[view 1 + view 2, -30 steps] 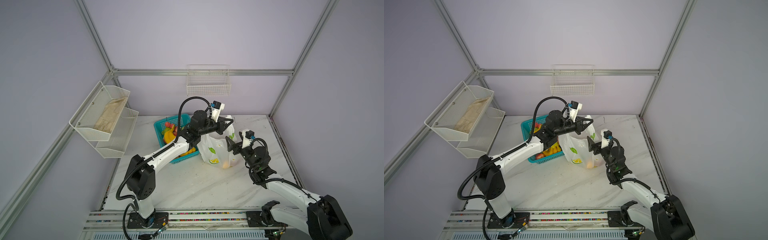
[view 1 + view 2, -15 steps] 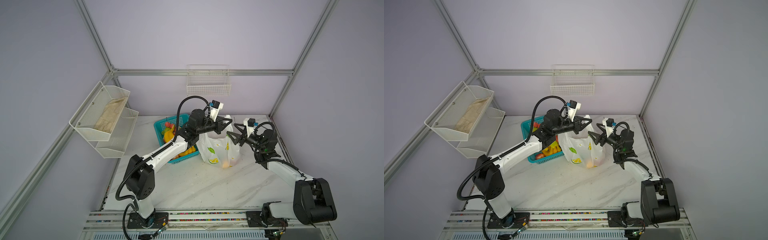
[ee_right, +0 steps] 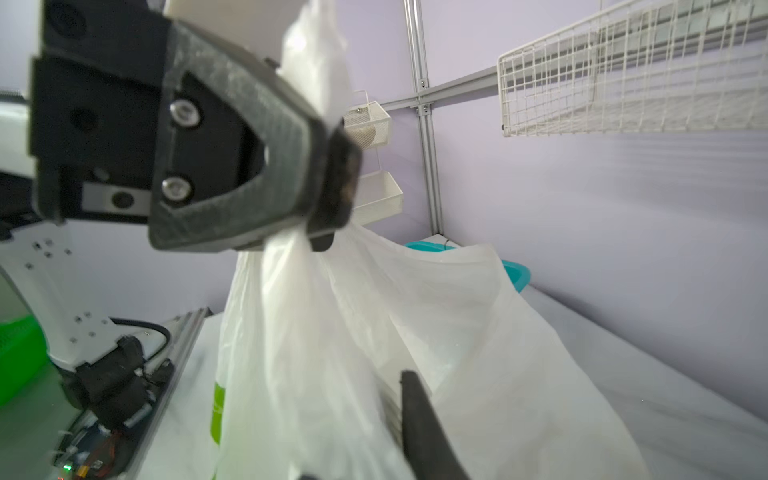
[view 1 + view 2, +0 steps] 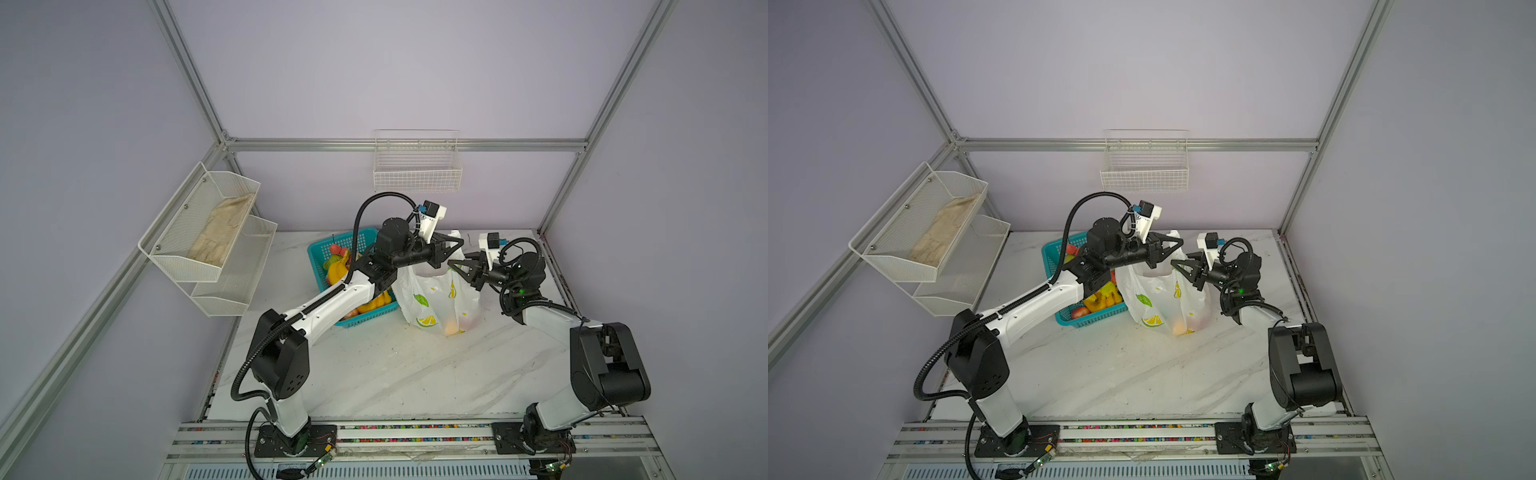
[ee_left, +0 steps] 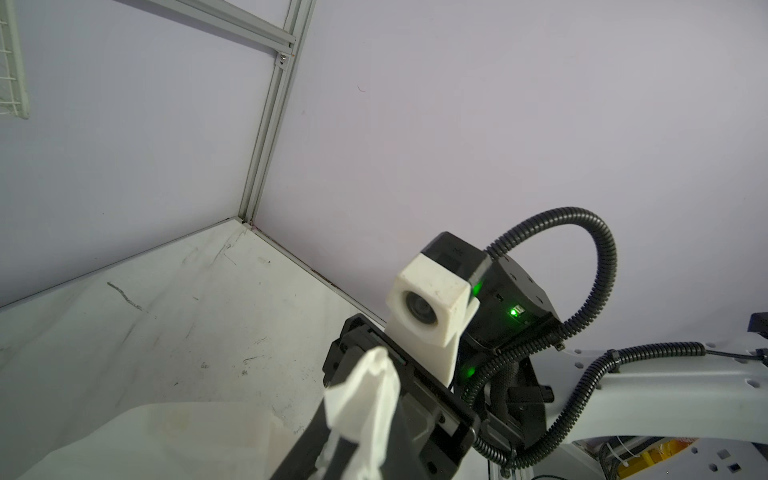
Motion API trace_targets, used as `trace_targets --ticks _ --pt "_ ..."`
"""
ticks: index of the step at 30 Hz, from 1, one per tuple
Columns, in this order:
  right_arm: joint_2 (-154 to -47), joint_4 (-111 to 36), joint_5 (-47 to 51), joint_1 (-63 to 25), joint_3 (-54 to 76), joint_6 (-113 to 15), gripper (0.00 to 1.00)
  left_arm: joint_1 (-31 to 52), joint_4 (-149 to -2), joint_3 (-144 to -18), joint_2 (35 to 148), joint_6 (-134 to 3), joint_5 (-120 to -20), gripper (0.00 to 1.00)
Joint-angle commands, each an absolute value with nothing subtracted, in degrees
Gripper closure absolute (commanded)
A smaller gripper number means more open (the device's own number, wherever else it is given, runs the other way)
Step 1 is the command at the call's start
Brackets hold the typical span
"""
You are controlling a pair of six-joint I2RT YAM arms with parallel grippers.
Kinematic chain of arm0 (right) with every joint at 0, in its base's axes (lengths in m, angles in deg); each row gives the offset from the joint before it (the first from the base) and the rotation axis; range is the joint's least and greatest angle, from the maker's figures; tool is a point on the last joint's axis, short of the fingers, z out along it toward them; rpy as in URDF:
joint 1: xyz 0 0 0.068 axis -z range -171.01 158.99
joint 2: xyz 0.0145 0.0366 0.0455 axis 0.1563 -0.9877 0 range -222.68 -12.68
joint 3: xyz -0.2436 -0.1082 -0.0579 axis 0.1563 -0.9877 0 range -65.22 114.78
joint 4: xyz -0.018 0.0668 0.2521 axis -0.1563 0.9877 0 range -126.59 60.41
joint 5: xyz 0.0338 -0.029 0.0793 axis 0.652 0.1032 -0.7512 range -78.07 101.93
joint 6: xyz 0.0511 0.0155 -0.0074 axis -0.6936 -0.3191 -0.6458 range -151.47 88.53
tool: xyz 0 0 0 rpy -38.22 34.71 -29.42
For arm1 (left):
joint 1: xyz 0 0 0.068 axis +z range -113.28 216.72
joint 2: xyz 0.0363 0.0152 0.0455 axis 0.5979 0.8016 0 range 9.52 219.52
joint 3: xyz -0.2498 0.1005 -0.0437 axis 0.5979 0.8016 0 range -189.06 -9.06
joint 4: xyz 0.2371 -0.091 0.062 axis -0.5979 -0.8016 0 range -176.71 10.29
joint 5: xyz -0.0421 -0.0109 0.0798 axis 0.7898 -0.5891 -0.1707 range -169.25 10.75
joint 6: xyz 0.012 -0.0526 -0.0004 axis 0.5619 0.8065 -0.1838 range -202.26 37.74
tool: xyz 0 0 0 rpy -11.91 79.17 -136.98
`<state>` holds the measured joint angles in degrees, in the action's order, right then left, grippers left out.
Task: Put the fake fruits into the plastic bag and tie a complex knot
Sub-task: 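Release the handles and draw both grippers apart from the bag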
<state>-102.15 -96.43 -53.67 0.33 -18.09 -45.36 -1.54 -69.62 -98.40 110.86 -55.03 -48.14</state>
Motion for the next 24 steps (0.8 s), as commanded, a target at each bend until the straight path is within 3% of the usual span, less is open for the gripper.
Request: trace_targets --ticks 1,3,8,11,17,24 --pt "-101.6 -100.7 -53.0 -0.1 -18.1 -47.2 1.0 -1.2 -69.1 -101.8 109.1 -55.8 -47.6 1.0" --pt "-100.9 -100.6 -49.6 -0.1 -19.4 -48.2 1.0 -1.2 -69.1 -101.9 109.0 -56.0 -47.7 0.96" --pt "-99.6 -99.9 -42.9 -0.1 -22.1 -53.5 1.0 -1.3 -72.6 -103.3 108.3 -58.8 -47.9 0.65" --pt "-98.4 -97.8 -40.0 0.0 -23.1 -54.7 1.0 -1.4 -74.8 -103.2 106.6 -61.5 -48.8 0.54" --pt "-96.2 -87.5 -34.0 0.0 -22.0 -53.6 1.0 -3.0 -79.5 -103.4 101.9 -68.3 -48.6 0.36" --pt "-95.2 -82.0 -31.4 0.0 -21.2 -51.9 1.0 -3.8 -86.5 -98.0 92.3 -76.7 -45.4 0.23"
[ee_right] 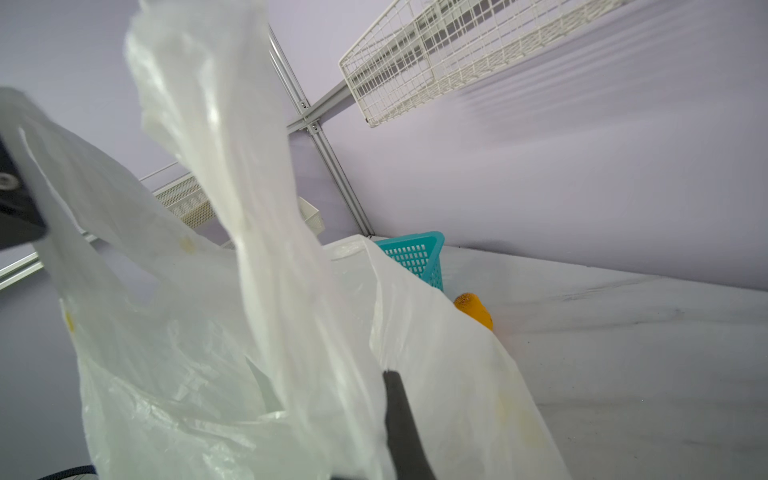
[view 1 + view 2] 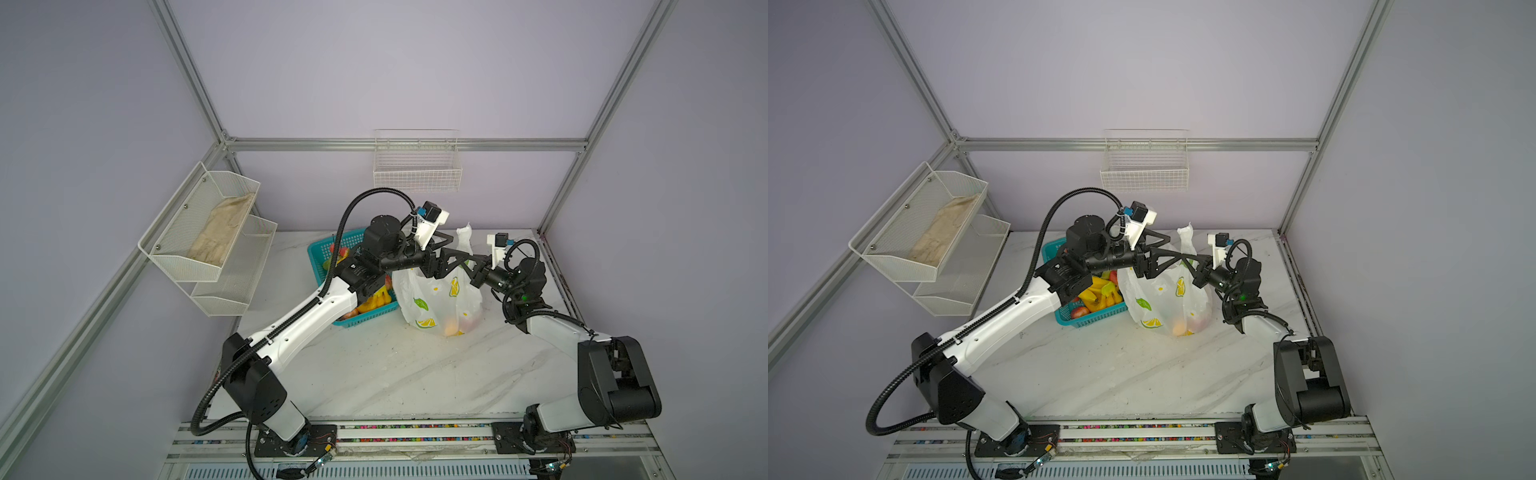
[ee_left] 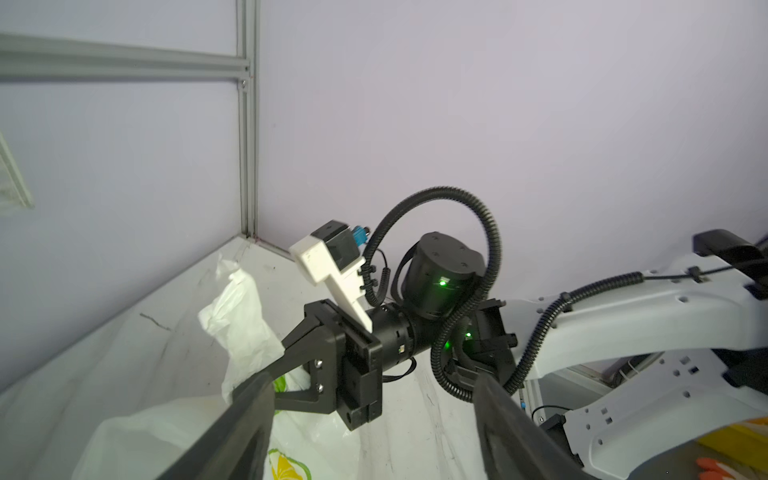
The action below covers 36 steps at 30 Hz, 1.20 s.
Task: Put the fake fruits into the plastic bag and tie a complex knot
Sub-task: 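Release the handles and draw both grippers apart from the bag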
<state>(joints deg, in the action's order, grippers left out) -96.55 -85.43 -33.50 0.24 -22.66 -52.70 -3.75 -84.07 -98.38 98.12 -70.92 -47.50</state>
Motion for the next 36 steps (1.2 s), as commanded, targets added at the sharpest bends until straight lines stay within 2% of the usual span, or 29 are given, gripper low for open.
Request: trace_targets --ticks 1,5,9,12,15,22,28,36 --pt "-95.2 -81.5 -31.3 0.1 -20.9 -51.8 1.0 -3.7 -88.0 -96.2 90.0 -78.8 -45.7 0.21" --pt "-95.5 -80.8 -31.3 0.2 -20.7 -51.4 1.0 -2.8 -91.1 -88.4 80.4 -83.5 -49.2 0.17" --pt "-95.4 -80.5 -31.8 0.1 -20.6 -51.3 1.0 -0.4 -87.1 -77.8 71.6 -85.1 -57.8 0.11" --pt "-94.6 -79.8 -32.1 0.1 -20.5 -50.8 1.0 4.3 -85.1 -74.3 69.9 -86.0 -56.2 0.08" --pt "-93.5 -78.6 -31.9 0.2 -20.5 -50.0 1.0 7.5 -83.4 -74.4 72.6 -86.2 -52.3 0.07" --pt "-92.6 -77.7 -31.8 0.2 -20.5 -49.2 1.0 7.9 -81.9 -81.7 83.3 -91.4 -42.3 0.04" --pt "-92.1 -75.9 -31.5 0.1 -19.9 -47.8 1.0 8.5 -82.1 -84.6 87.9 -95.2 -40.2 0.01" --pt "-92.3 -75.0 -30.9 0.1 -19.9 -47.0 1.0 9.3 -76.0 -85.4 93.2 -91.9 -33.4 0.01"
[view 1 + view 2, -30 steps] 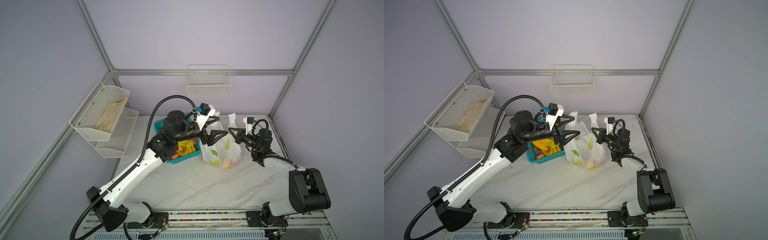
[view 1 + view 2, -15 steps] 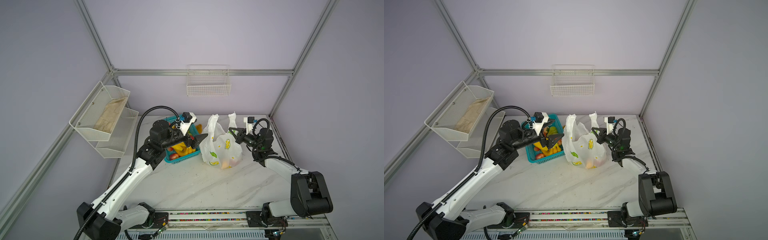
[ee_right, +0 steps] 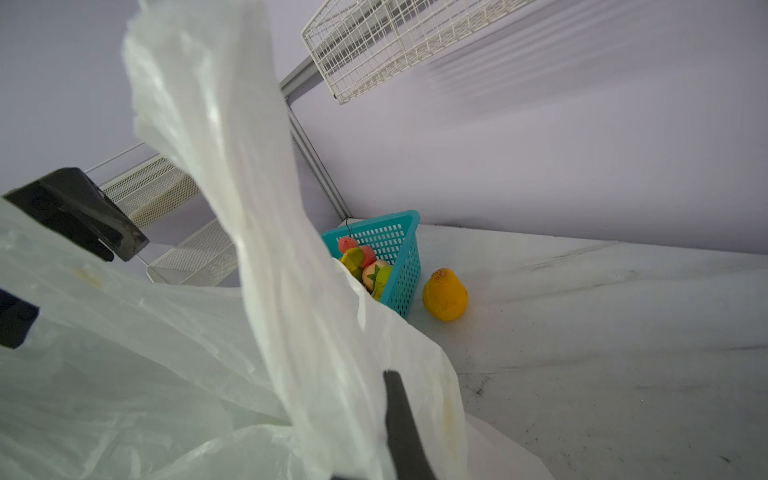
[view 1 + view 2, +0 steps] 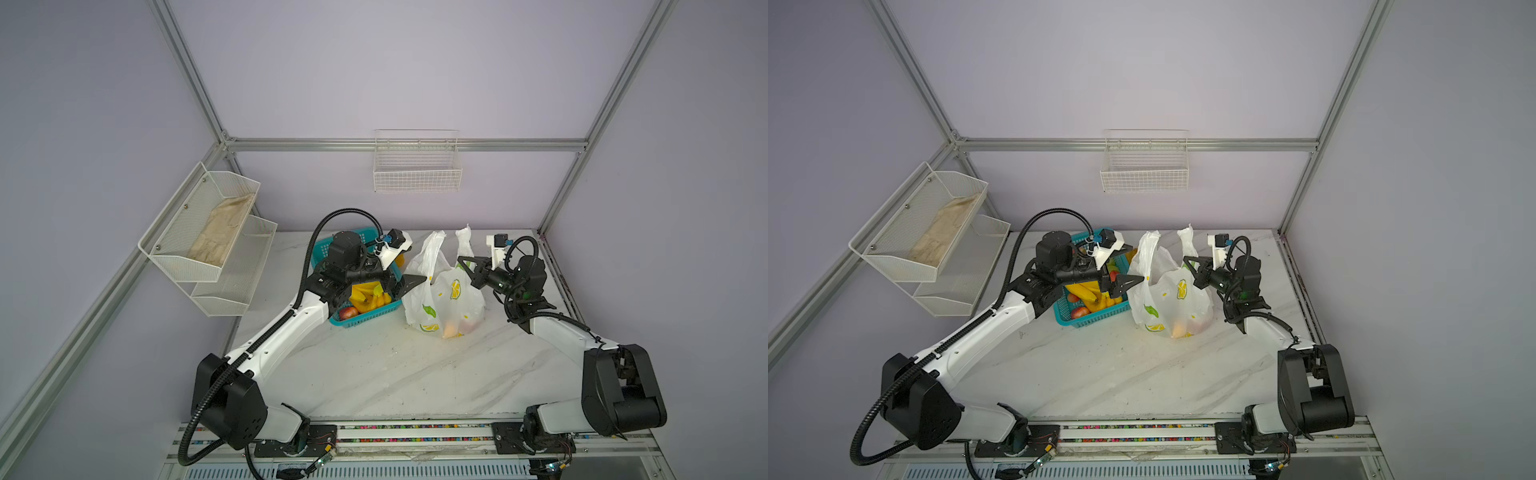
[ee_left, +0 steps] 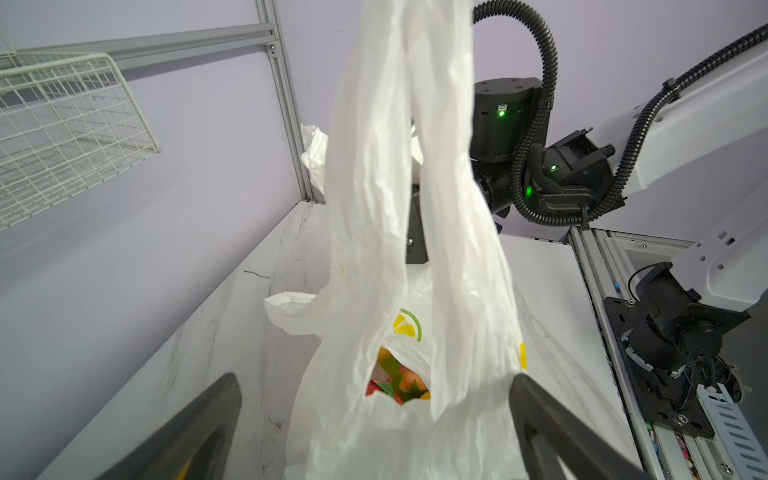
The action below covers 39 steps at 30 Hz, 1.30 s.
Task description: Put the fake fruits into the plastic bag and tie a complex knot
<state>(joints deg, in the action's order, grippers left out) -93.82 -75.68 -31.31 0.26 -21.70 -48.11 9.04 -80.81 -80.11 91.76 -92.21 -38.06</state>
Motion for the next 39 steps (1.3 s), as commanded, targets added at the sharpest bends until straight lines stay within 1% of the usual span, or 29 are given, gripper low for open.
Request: trace_targets --ticks 1,9,16,24,26,30,35,39 --pt "-92.1 -74.9 -30.9 0.2 -19.9 -47.1 1.0 9.3 -75.4 -85.7 93.6 -91.5 -32.6 0.01" --pt "-92.1 -73.5 -30.8 0.1 -19.5 -46.3 1.0 9.2 -74.0 -89.1 97.7 -89.6 -28.0 0.0" --pt "-92.1 -72.8 -30.5 0.1 -19.3 -45.7 1.0 8.8 -71.6 -88.9 98.1 -87.0 -23.9 0.0" --pt "-92.3 -72.3 -30.5 0.1 -19.2 -45.4 1.0 8.6 -71.9 -88.4 99.0 -87.2 -23.8 0.01" --pt "-92.1 -72.3 -30.6 0.1 -19.2 -45.2 1.0 8.5 -71.9 -88.5 99.2 -87.7 -24.0 0.04" --pt "-92.0 -72.2 -30.8 0.1 -19.3 -45.3 1.0 8.3 -71.8 -89.8 100.8 -87.4 -24.2 0.15" --pt "-91.8 -72.9 -31.3 0.1 -19.4 -45.7 1.0 7.4 -71.6 -92.1 103.2 -87.2 -24.3 0.21" --pt "-91.7 -73.2 -31.5 0.1 -19.6 -45.9 1.0 6.8 -71.0 -92.3 103.8 -86.7 -25.4 0.33"
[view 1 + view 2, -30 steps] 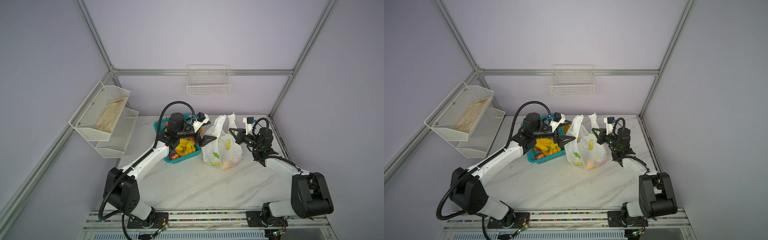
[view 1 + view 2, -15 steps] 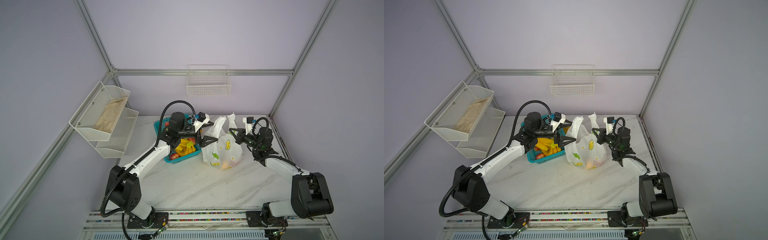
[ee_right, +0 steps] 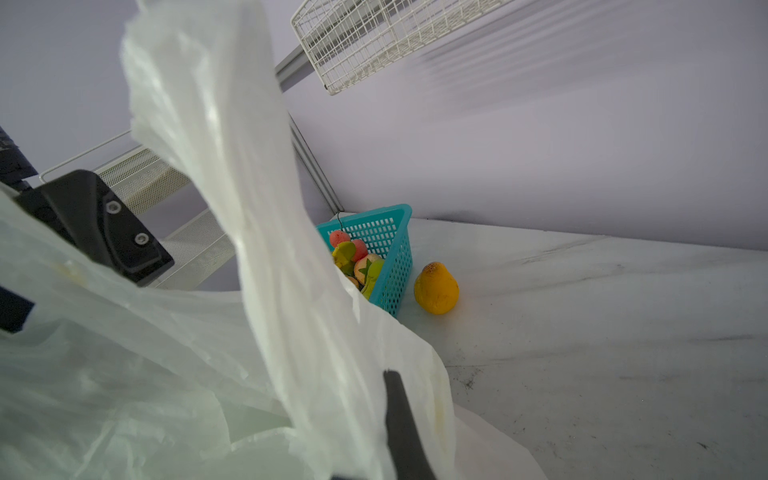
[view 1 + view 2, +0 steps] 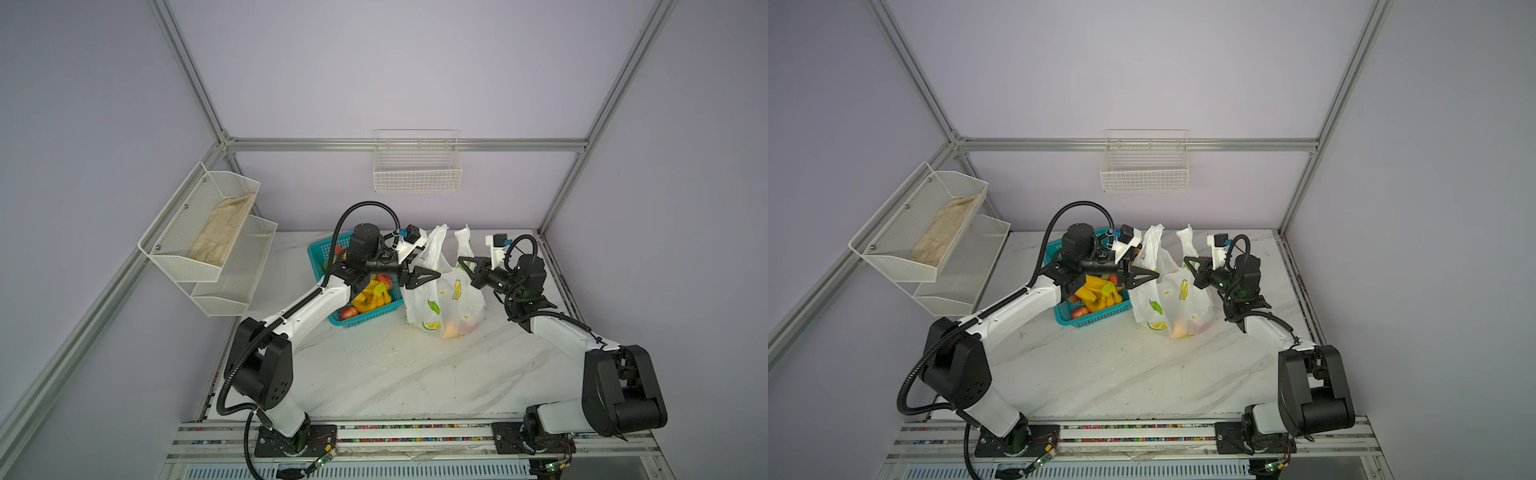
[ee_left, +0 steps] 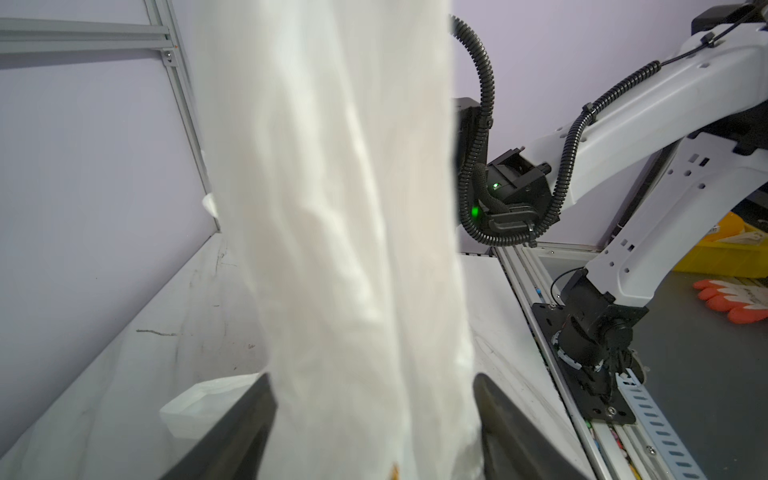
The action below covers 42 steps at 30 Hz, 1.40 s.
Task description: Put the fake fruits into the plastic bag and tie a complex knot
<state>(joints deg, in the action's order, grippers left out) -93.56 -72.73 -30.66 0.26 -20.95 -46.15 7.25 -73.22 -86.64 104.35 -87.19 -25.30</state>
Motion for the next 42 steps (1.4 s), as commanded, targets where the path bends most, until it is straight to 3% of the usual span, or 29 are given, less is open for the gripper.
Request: trace_targets --ticks 1,11,17,21,31,42 --pt "-91.7 -73.2 -31.4 0.1 -19.7 -45.8 1.0 6.8 -70.0 -91.6 103.7 -86.2 -26.0 0.36" --pt "-90.0 -72.9 -31.7 0.1 -20.4 -44.7 1.0 8.0 -63.8 -86.8 102.3 -83.1 -28.2 0.64" --pt "-87.8 -72.0 -32.9 0.2 -20.7 -41.8 1.0 8.9 -70.7 -87.7 101.5 -88.4 -28.1 0.8" --pt "-85.5 -69.5 -33.2 0.1 -20.6 -40.0 1.0 8.9 -85.9 -93.5 102.7 -98.0 -28.0 0.86" --pt "-86.5 -54.5 -35.3 0.2 -14.8 -38.7 1.0 8.1 -105.8 -101.8 103.9 -115.2 -29.2 0.96" --pt "-90.8 -50.7 -42.4 0.2 -11.0 -36.3 1.0 2.8 -132.9 -121.6 113.4 -137.2 -42.4 1.0"
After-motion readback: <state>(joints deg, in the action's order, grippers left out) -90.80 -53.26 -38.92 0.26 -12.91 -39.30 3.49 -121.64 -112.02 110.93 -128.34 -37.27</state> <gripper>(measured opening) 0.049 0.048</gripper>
